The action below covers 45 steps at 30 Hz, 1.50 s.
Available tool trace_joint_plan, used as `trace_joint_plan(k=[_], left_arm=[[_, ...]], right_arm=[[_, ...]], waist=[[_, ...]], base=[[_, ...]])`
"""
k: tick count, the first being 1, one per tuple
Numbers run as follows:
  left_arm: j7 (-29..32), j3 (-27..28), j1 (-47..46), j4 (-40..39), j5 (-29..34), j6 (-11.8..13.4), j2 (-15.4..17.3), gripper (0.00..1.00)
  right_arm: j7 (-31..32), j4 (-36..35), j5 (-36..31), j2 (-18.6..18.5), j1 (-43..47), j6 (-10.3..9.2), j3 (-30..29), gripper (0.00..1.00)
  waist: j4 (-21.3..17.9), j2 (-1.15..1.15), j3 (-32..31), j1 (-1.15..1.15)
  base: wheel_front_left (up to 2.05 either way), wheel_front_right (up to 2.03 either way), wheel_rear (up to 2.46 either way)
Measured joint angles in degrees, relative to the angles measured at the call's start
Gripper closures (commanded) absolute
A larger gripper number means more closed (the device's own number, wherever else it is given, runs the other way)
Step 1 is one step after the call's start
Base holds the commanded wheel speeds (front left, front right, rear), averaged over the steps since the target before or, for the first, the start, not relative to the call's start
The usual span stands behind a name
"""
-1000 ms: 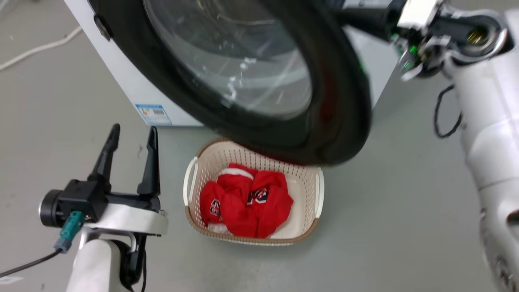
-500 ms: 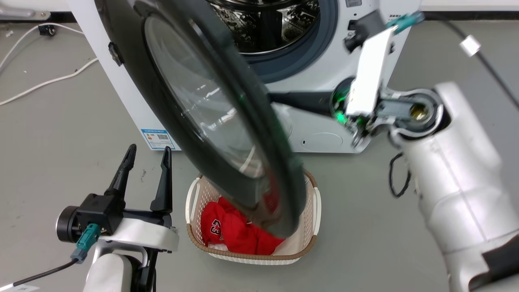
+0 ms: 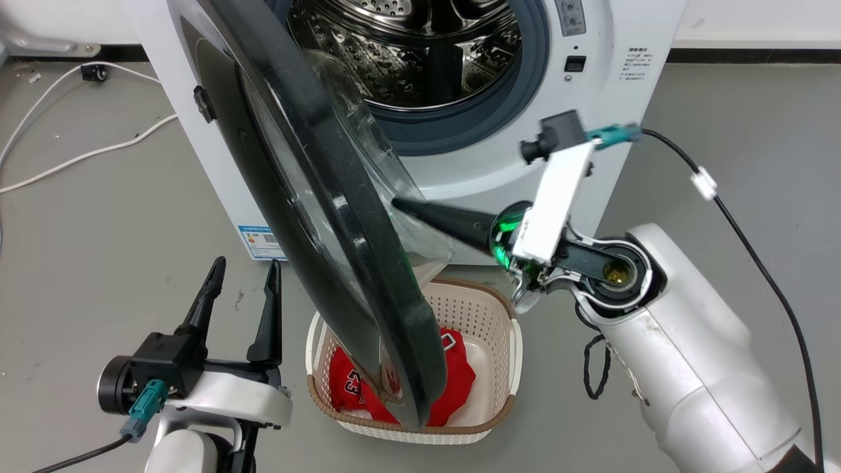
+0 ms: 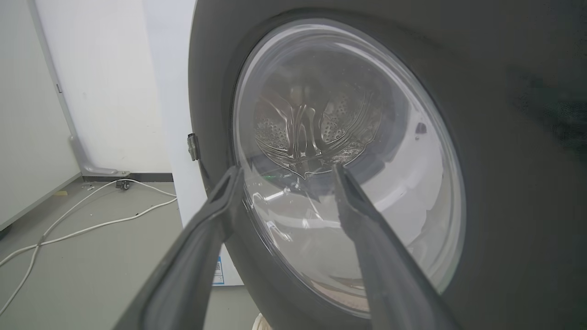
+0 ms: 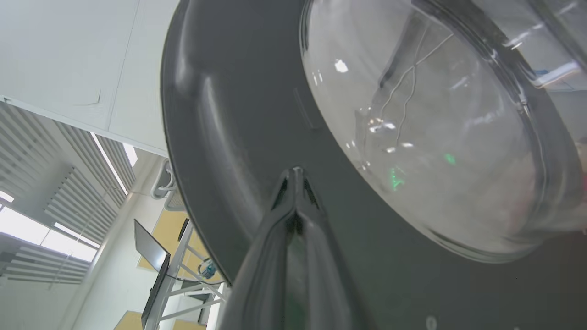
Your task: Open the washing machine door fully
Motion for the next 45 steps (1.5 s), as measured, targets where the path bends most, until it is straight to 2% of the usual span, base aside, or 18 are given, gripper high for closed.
trace_joint_plan(k=[8, 9, 10, 11, 12, 20, 25, 29, 32, 38, 42, 45], left_arm=[[0.0, 1.1, 1.0, 0.1, 0.4, 0.0, -0.4, 0.00], [0.0, 1.2, 1.2, 0.2, 0.5, 0.0, -0.4, 0.00], [0.0, 1.3, 1.4, 0.2, 0.5, 0.0, -0.5, 0.00], [0.0, 1.4, 1.6, 0.3, 0.5, 0.0, -0.6, 0.00], [0.0, 1.5, 1.6, 0.4, 0.5, 0.0, -0.6, 0.00], [0.0, 2.3, 2.3, 0.4, 0.9, 0.0, -0.9, 0.00], [0.0, 2.9, 3.1, 0.4, 1.0, 0.0, -1.0, 0.00], [0.0, 3.4, 3.8, 0.2, 1.3, 0.0, -1.0, 0.00], [0.0, 3.7, 3.9, 0.0, 1.4, 0.0, -1.0, 0.00], [0.0, 3.7, 3.8, 0.0, 1.5, 0.0, -1.0, 0.00], [0.0, 3.6, 3.7, 0.0, 1.8, 0.0, -1.0, 0.00], [0.0, 3.6, 3.5, 0.0, 1.9, 0.0, -0.7, 0.00]], right_arm=[[-22.8, -2.3, -1.8, -0.5, 7.5, 0.00, -9.6, 1.00], [-25.0, -2.9, -2.5, -0.8, 9.1, -0.01, -10.5, 0.96], [-27.2, -3.5, -3.2, -1.3, 10.8, 0.00, -11.3, 0.77], [-29.3, -4.1, -3.6, -1.6, 12.6, -0.01, -12.3, 0.27], [-31.2, -4.8, -3.6, -1.9, 14.5, -0.01, -13.4, 0.00], [-47.9, -9.4, -11.9, -4.5, 28.8, -0.01, -17.9, 0.00], [-51.7, -11.4, -21.6, -4.6, 34.5, -0.01, -23.1, 0.00], [-52.0, -16.7, -38.0, -2.7, 36.8, -0.01, -32.5, 0.00], [-52.0, -22.7, -53.5, -1.1, 38.7, -0.01, -36.2, 0.00], [-52.0, -33.2, -77.1, -0.2, 40.9, 0.01, -35.3, 0.00], [-52.0, -36.0, -86.0, -0.1, 43.3, 0.01, -32.8, 0.00], [-52.0, -36.0, -89.6, -0.1, 45.3, 0.01, -31.7, 0.00]], waist=[[-1.1, 0.00, -0.9, 0.00], [-1.1, 0.00, -1.1, 0.00], [-1.2, 0.00, -1.4, 0.00], [-1.3, 0.00, -1.6, 0.00], [-1.4, 0.00, -1.7, 0.00], [-1.2, 0.00, -2.9, 0.00], [-0.8, 0.00, -3.7, 0.00], [-1.0, 0.00, -4.0, 0.00], [-1.1, 0.00, -4.0, 0.00], [-1.0, 0.00, -3.6, 0.00], [-0.9, 0.00, -3.6, 0.00], [-0.7, 0.00, -3.6, 0.01]], base=[[0.00, 0.00, 0.00], [0.00, 0.00, 0.00], [0.00, 0.00, 0.00], [0.00, 0.00, 0.00], [0.00, 0.00, 0.00], [0.00, 0.00, 0.00], [0.00, 0.00, 0.00], [0.00, 0.00, 0.00], [0.00, 0.00, 0.00], [0.00, 0.00, 0.00], [0.00, 0.00, 0.00], [0.00, 0.00, 0.00]])
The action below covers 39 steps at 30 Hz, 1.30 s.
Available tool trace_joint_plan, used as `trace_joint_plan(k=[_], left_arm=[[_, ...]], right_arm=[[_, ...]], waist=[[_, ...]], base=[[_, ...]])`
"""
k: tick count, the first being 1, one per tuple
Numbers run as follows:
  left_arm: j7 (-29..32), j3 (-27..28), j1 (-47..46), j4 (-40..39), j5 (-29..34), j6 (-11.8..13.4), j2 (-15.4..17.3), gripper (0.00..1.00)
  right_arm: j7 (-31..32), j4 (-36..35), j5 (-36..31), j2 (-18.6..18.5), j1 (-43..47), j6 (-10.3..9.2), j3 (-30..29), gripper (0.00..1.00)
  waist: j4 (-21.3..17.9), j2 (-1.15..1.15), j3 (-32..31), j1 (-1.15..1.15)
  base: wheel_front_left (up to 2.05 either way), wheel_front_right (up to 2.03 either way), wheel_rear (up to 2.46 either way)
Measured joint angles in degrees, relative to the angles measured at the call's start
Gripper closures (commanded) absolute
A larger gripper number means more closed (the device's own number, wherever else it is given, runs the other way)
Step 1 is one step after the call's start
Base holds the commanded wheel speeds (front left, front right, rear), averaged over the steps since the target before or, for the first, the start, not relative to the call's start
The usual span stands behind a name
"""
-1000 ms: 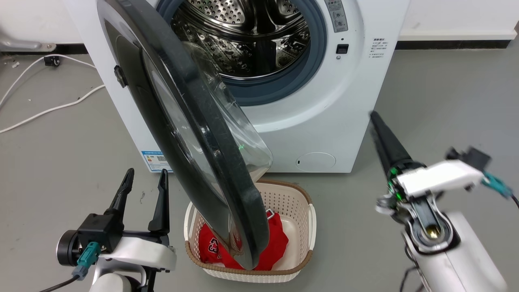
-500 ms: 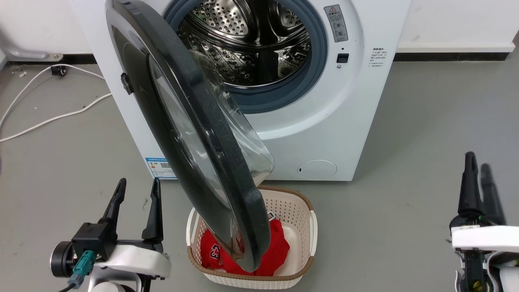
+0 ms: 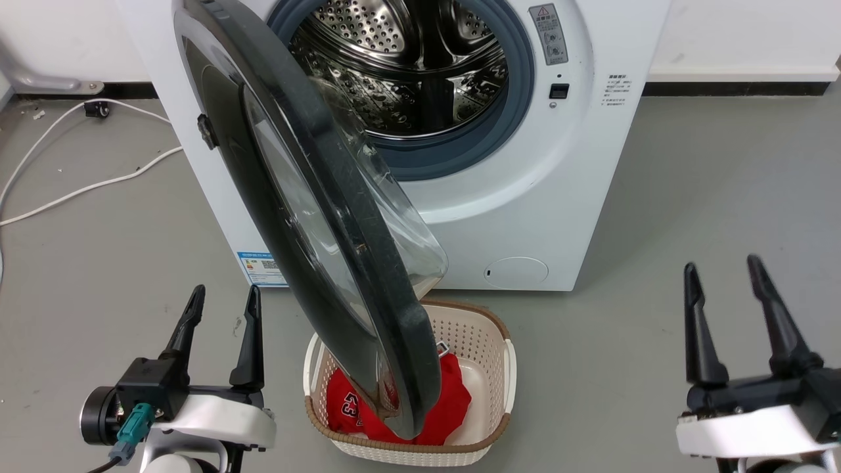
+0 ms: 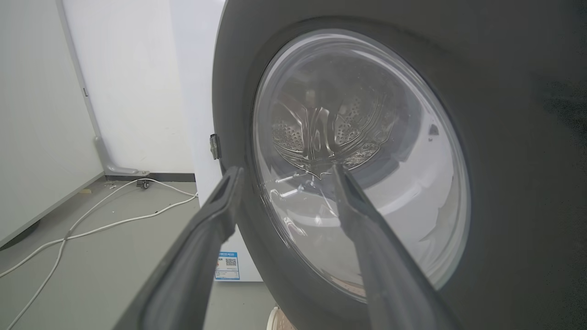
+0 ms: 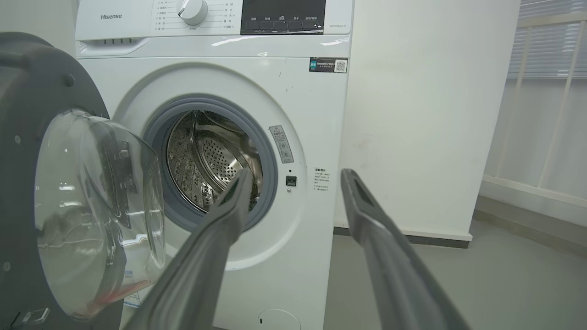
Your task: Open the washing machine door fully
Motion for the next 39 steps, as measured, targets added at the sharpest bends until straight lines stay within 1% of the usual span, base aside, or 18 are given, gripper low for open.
trace_joint_plan(k=[4, 9, 17, 18, 19, 20, 25, 29, 34, 39], left_arm=[[0.0, 0.0, 0.0, 0.0, 0.0, 0.0, 0.2, 0.00], [0.0, 0.1, 0.0, -0.1, 0.1, 0.0, 0.3, 0.00], [0.0, -0.2, -0.3, -0.4, 0.1, 0.0, 0.4, 0.00], [0.0, -0.2, -0.3, -0.8, 0.1, 0.0, 0.4, 0.13], [0.0, -0.3, -0.4, -1.0, 0.1, 0.0, 0.4, 0.63], [0.0, -0.5, -0.4, -1.1, 0.1, 0.0, 0.4, 1.00], [0.0, -0.8, -0.4, -2.6, -0.3, 0.0, 0.5, 1.00], [0.0, -0.2, -0.7, -6.4, -0.3, 0.0, 0.4, 1.00], [0.0, 1.6, -2.3, -14.6, 0.2, 0.0, -0.1, 1.00], [0.0, 2.5, -4.5, -25.5, 1.3, 0.0, -0.6, 1.00]], right_arm=[[0.0, 2.7, 0.3, 0.0, 2.3, 0.00, -0.1, 0.00], [0.0, 6.0, 3.0, 0.0, 2.6, 0.00, -0.7, 0.00], [0.0, 7.9, 4.1, 0.0, 1.8, 0.00, -0.7, 0.00], [0.0, 8.0, 4.2, 0.0, 1.6, 0.00, -0.6, 0.00], [0.0, 8.2, 4.4, 0.0, 1.4, 0.00, -0.6, 0.00], [0.0, 8.3, 4.6, 0.0, 1.3, 0.00, -0.6, 0.00], [0.0, 8.7, 5.0, 0.0, 1.1, 0.00, -0.5, 0.00], [0.0, 8.9, 5.1, 0.0, 0.7, 0.00, -0.6, 0.00], [0.0, 9.2, 5.3, 0.0, 0.5, 0.00, -0.6, 0.00], [0.0, 9.4, 5.6, 0.0, 0.2, 0.00, -0.6, 0.00]], waist=[[0.0, 0.00, -0.1, 0.00], [-0.1, 0.00, 0.0, 0.00], [-0.3, 0.00, 0.1, 0.00], [-0.3, 0.00, 0.1, 0.00], [-0.3, 0.00, 0.1, 0.00], [-0.3, 0.00, 0.1, 0.00], [-0.2, 0.00, 0.3, 0.00], [-0.2, 0.00, 0.6, 0.00], [-0.1, 0.00, 0.8, 0.00], [-0.2, 0.00, 1.0, 0.00]], base=[[0.00, 0.00, 0.00], [0.00, 0.00, 0.00], [0.00, 0.00, 0.00], [0.00, 0.00, 0.00], [0.00, 0.00, 0.00], [0.00, 0.00, 0.00], [0.00, 0.00, 0.00], [0.00, 0.00, 0.00], [0.00, 0.00, 0.00], [0.00, 0.00, 0.00]])
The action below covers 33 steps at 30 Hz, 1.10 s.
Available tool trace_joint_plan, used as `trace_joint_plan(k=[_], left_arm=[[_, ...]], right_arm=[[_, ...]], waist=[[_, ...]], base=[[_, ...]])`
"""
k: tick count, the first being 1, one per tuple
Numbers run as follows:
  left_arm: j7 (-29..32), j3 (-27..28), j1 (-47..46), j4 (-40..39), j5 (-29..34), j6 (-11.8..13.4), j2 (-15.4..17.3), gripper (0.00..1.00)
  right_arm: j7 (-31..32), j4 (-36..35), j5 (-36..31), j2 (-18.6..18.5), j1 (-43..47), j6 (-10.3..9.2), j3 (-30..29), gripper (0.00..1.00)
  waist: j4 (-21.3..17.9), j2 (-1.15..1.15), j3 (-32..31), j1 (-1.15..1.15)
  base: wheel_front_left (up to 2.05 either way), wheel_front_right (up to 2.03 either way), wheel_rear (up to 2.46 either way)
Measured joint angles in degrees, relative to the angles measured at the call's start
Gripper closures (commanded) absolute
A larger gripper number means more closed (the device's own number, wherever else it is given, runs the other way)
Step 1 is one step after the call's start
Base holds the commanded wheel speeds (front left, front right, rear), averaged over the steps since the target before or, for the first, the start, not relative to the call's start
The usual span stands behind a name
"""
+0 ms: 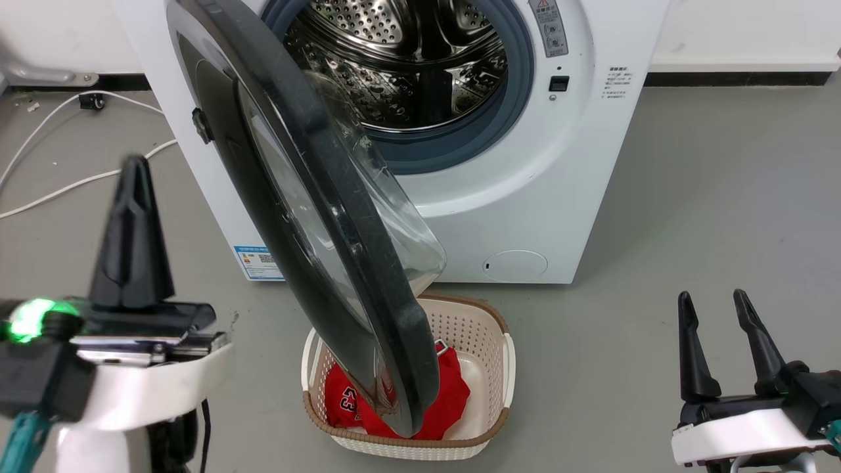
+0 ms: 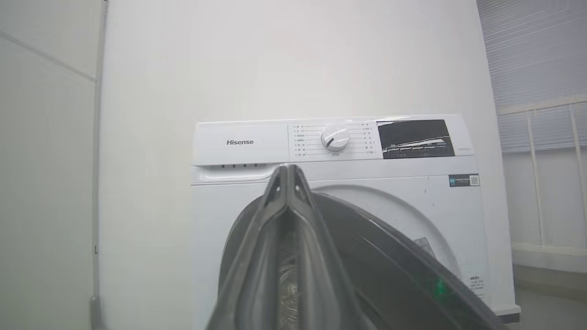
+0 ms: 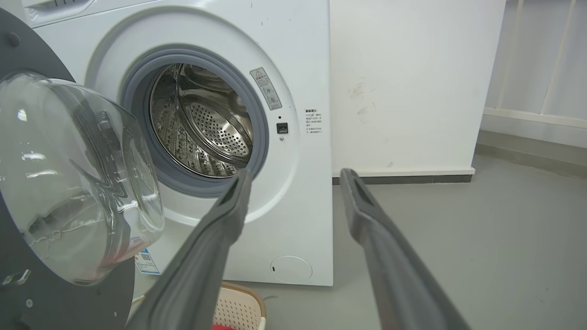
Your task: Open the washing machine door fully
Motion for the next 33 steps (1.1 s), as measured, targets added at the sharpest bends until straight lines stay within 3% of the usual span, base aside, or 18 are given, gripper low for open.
trace_joint_plan(k=[8, 13, 20, 27, 33], left_arm=[[-0.1, -3.3, -4.2, -15.6, 1.9, 0.0, 0.7, 1.00], [-0.1, -15.2, -4.6, -18.2, -0.4, 0.0, 3.1, 1.00], [-0.1, -30.0, -0.9, -12.7, -3.3, 0.0, 6.3, 1.00], [0.0, -36.9, 8.1, -1.3, -4.2, 0.0, 9.3, 1.00], [2.6, -39.9, 10.9, 7.4, -4.9, 0.2, 9.1, 1.00]], right_arm=[[0.0, 0.3, 0.5, 0.0, -0.4, 0.00, 0.2, 0.00], [0.0, 0.6, 1.1, 0.0, -0.5, 0.00, 0.4, 0.00], [0.0, 1.1, 1.5, 0.0, -0.7, 0.00, 0.7, 0.00], [0.0, 1.4, 2.1, 0.0, -0.3, 0.00, 0.4, 0.00], [0.0, 1.7, 2.4, 0.0, -0.2, 0.00, 0.5, 0.00]], waist=[[-0.4, 0.00, 0.6, 0.00], [-0.4, 0.00, 0.9, 0.00], [-0.2, 0.00, 0.6, 0.00], [0.2, 0.00, 0.3, 0.00], [1.0, 0.00, 0.2, 0.00]], base=[[0.00, 0.00, 0.00], [0.00, 0.00, 0.00], [0.00, 0.00, 0.00], [0.00, 0.00, 0.00], [0.00, 0.00, 0.00]])
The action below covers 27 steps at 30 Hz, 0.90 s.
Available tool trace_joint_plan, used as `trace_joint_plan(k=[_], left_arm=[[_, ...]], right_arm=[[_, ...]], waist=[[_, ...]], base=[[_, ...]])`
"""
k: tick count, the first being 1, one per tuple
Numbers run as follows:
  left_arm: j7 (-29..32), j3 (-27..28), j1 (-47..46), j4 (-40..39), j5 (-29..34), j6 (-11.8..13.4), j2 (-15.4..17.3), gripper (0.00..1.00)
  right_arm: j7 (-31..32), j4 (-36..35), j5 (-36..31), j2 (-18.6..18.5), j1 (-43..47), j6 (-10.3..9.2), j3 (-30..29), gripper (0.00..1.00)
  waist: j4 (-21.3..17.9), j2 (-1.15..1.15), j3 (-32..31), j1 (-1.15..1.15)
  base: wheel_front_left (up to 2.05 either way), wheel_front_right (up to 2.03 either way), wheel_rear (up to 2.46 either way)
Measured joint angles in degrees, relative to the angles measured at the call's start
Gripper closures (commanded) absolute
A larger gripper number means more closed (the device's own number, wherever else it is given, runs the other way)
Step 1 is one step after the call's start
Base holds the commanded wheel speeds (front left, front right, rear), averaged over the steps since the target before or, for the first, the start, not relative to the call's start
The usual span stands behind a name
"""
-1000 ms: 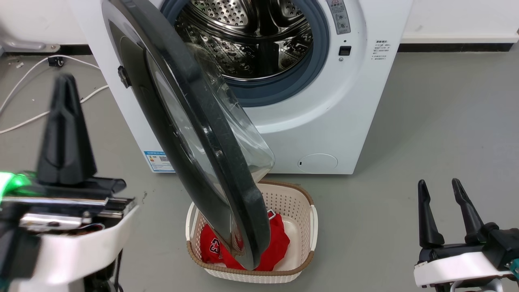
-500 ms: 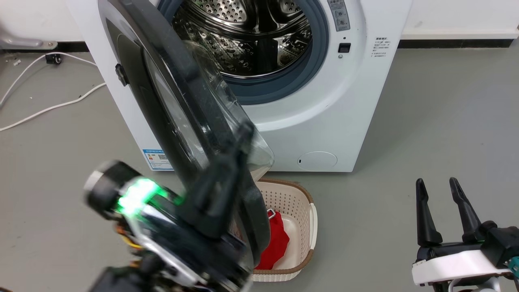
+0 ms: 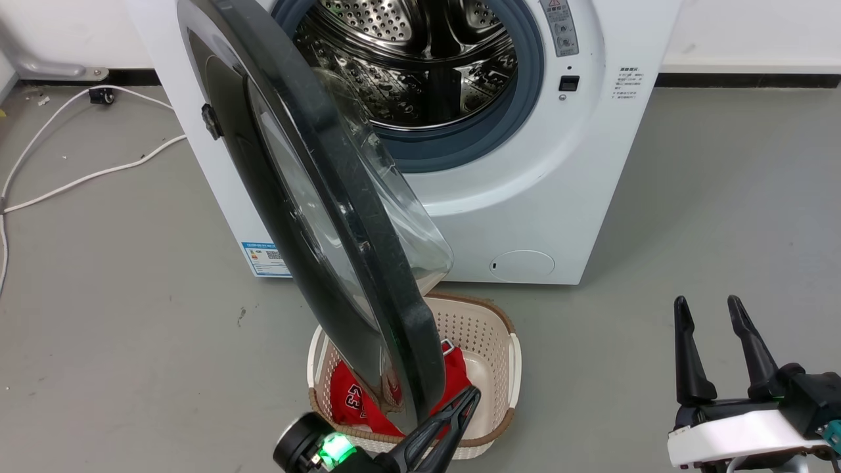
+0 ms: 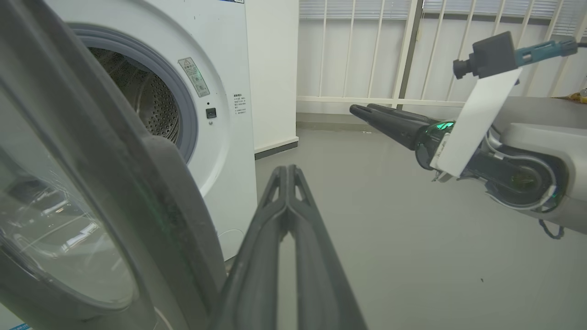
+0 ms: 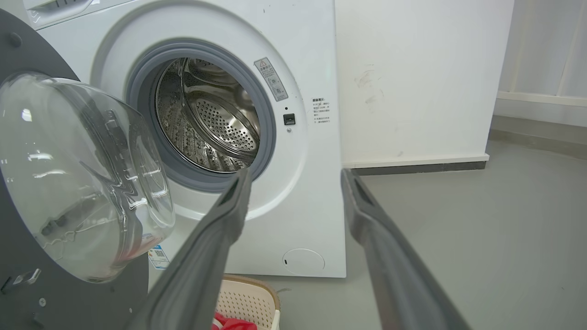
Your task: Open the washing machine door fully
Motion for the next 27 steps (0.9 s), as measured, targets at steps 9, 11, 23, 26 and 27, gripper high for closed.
trace_joint_plan(k=[9, 11, 23, 26, 27], left_arm=[[-0.8, 0.2, -4.4, 9.9, -0.2, 1.5, -4.2, 1.00], [-0.9, 0.2, -5.2, 10.9, -0.1, 1.6, -4.7, 1.00], [-2.4, 2.8, -10.4, 19.1, -1.3, 5.3, -9.3, 1.00], [-2.4, 2.9, -10.4, 19.7, -1.3, 5.4, -9.4, 1.00], [-2.6, 2.9, -10.4, 19.8, -1.3, 5.4, -9.4, 1.00]], right_arm=[[0.0, 0.6, 0.5, 0.0, 0.0, 0.00, 0.8, 0.00], [0.0, 0.7, 0.5, 0.0, 0.0, 0.00, 0.9, 0.00], [0.0, 1.6, 1.9, 0.0, -0.3, 0.00, 1.7, 0.00], [0.0, 1.8, 2.1, 0.0, -0.3, 0.00, 1.7, 0.00], [0.0, 1.9, 2.2, 0.0, -0.3, 0.00, 1.7, 0.00]], waist=[[-0.1, 0.00, 0.1, 0.00], [-0.2, 0.00, 0.1, 0.00], [-1.2, 0.00, 0.7, 0.00], [-1.1, 0.00, 0.7, 0.00], [-1.0, 0.00, 0.7, 0.00]], base=[[0.00, 0.00, 0.00], [0.00, 0.00, 0.00], [0.00, 0.00, 0.00], [0.00, 0.00, 0.00], [0.00, 0.00, 0.00]])
